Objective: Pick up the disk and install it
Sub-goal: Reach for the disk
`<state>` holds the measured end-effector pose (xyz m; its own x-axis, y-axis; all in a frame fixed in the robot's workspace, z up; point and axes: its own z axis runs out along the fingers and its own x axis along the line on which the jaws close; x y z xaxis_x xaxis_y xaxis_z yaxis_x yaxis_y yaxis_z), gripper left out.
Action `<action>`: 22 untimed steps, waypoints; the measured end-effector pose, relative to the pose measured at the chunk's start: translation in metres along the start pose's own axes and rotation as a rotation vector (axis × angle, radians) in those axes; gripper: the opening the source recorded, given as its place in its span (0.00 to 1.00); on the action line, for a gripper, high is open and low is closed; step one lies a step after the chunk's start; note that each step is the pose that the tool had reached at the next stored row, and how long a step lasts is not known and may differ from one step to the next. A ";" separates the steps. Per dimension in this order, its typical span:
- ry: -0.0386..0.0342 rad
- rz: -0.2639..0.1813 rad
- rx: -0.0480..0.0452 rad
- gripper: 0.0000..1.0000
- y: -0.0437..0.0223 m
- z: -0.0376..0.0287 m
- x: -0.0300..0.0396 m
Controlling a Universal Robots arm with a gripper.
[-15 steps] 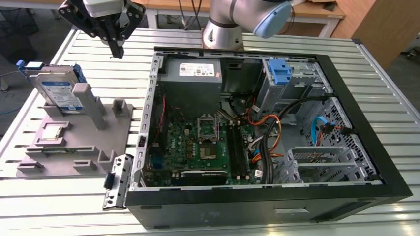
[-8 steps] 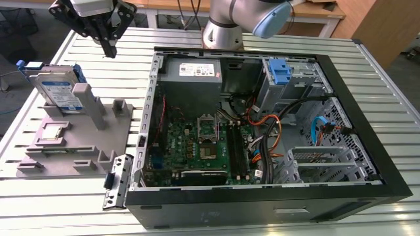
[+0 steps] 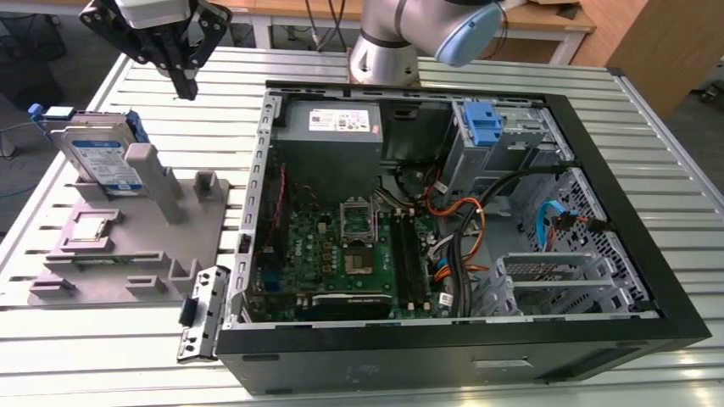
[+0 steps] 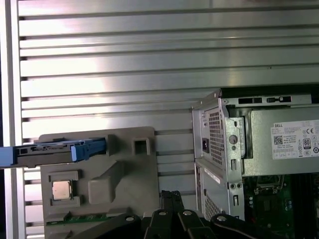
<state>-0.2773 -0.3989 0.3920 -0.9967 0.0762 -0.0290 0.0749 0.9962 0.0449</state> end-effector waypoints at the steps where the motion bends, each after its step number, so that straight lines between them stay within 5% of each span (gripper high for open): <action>1: 0.0000 0.000 0.0000 0.11 -0.0001 0.0000 0.0009; 22: 0.0000 0.000 0.0000 0.11 -0.0024 0.0005 0.0304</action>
<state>-0.3077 -0.3989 0.3905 -0.9967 0.0762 -0.0290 0.0749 0.9962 0.0449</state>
